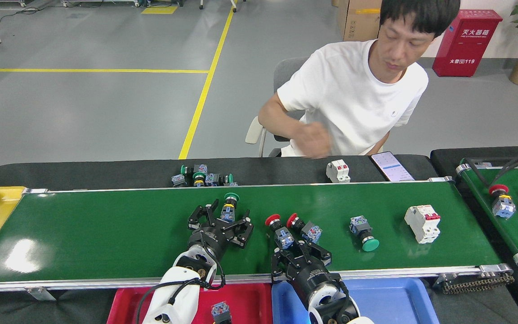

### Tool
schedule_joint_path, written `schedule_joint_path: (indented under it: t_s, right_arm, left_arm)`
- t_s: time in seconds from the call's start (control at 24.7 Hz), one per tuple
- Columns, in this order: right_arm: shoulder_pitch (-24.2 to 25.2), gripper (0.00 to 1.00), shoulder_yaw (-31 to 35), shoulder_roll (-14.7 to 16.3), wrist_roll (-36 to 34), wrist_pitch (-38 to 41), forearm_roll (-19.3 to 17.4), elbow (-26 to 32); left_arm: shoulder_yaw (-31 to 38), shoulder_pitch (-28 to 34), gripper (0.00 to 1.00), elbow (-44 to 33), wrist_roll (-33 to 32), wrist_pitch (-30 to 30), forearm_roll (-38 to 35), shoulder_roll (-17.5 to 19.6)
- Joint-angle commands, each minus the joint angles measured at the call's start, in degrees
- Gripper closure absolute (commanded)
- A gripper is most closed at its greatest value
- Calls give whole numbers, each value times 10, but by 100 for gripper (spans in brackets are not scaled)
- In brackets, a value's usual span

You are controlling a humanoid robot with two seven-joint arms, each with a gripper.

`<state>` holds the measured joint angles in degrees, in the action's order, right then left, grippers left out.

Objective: Pick switch part from conveyor to tray
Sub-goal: 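Grasp a green push-button with the left gripper, drop it into the red bin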

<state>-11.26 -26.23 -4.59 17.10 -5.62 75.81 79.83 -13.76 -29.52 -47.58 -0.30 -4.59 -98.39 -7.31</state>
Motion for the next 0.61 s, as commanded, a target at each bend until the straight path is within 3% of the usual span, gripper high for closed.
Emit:
schedule_joint_path:
  t_s: [0.0,0.08,0.24,0.4,0.44,0.49,0.53,0.57]
  right_arm:
    - [-7,89,2,-1,1,18,-14,23]
    - [9,89,4,11,3,49,-32,63]
    - [71,83,7,74,4,176,-102,153]
    - [103,73,7,114,13,339,-131,165]
    - [106,57,7,114,14,359,-131,164]
    - [106,33,7,114,14,360,-131,164]
    - [106,0,7,111,15,362,-131,164]
    - [106,0,7,109,15,364,-132,164]
  left_arm:
    - [4,-10,94,-2,2,-2,5,7]
    - [4,-1,97,-10,3,-2,21,10]
    - [6,37,97,-92,3,-11,73,35]
    - [22,112,96,-214,2,-19,96,77]
    - [24,138,96,-253,2,-24,96,86]
    - [26,158,96,-285,2,-30,96,92]
    - [27,200,95,-344,2,-39,96,106]
    - [29,235,95,-379,2,-46,96,118]
